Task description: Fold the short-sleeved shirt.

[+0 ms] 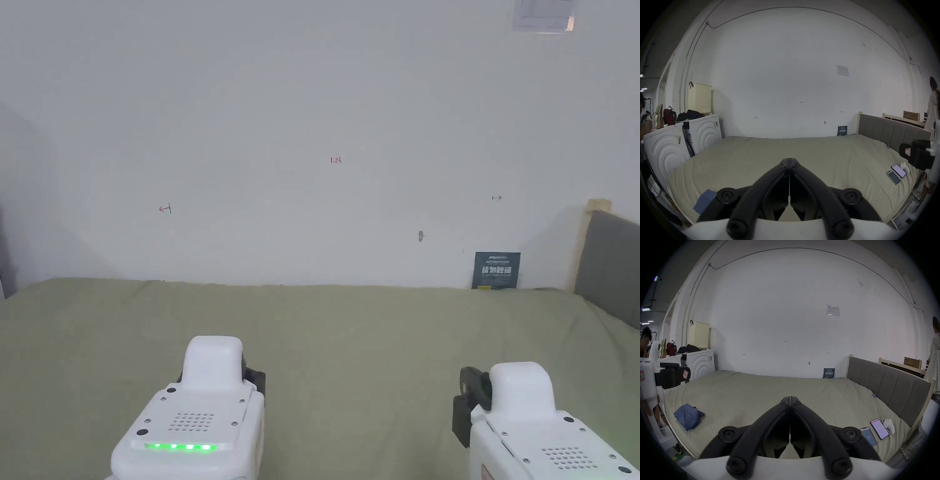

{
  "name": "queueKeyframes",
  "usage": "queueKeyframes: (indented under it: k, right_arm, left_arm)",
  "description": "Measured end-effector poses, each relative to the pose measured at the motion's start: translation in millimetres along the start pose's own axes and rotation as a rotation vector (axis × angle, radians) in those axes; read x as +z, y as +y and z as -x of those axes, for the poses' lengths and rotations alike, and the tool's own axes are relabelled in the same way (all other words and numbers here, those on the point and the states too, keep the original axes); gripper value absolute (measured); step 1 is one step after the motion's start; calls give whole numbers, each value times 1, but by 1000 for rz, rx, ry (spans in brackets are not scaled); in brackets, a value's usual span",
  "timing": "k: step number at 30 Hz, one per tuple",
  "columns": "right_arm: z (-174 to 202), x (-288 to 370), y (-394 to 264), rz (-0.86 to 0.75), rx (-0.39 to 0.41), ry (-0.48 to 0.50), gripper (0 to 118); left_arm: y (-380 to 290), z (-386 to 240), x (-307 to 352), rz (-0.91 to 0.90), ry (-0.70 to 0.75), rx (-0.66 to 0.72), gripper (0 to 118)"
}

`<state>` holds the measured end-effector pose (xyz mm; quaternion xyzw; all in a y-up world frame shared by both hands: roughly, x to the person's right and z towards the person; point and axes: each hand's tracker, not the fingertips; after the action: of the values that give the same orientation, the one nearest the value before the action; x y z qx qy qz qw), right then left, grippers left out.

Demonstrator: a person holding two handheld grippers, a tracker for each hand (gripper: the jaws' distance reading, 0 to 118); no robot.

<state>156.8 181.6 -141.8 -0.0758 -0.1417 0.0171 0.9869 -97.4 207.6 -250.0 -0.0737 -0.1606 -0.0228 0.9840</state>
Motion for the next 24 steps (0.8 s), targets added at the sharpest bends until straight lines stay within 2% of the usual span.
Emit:
queueKeyframes:
  k: [1, 2, 3, 4, 5, 6, 7, 13, 24]
  right_arm:
    - [0, 0, 2, -6, 0, 0, 9]
    - [2, -1, 3, -13, 1, 0, 31]
    - [2, -1, 4, -19, 0, 0, 70]
    - [2, -4, 6, -16, 3, -4, 118]
    - [2, -8, 8, 8, 5, -7, 118]
    - [3, -10, 5, -25, 40, -28, 118]
    - [5, -12, 4, -23, 14, -7, 118]
    - [3, -12, 3, -16, -11, -8, 118]
    - [10, -8, 11, -24, 0, 3, 118]
  left_arm:
    - [1, 1, -1, -1, -4, 0, 15]
    - [2, 2, -3, 2, -5, 2, 50]
    - [3, 3, -5, 3, 0, 3, 102]
    - [1, 5, -8, 4, 16, 3, 117]
    - [-2, 11, -6, 35, 31, 71, 118]
    - [1, 14, 0, -19, 48, 58, 118]
    - [-2, 13, 2, 6, 50, 27, 118]
    - [-7, 12, -6, 0, 50, -19, 118]
    - [2, 16, -2, -4, 38, -14, 118]
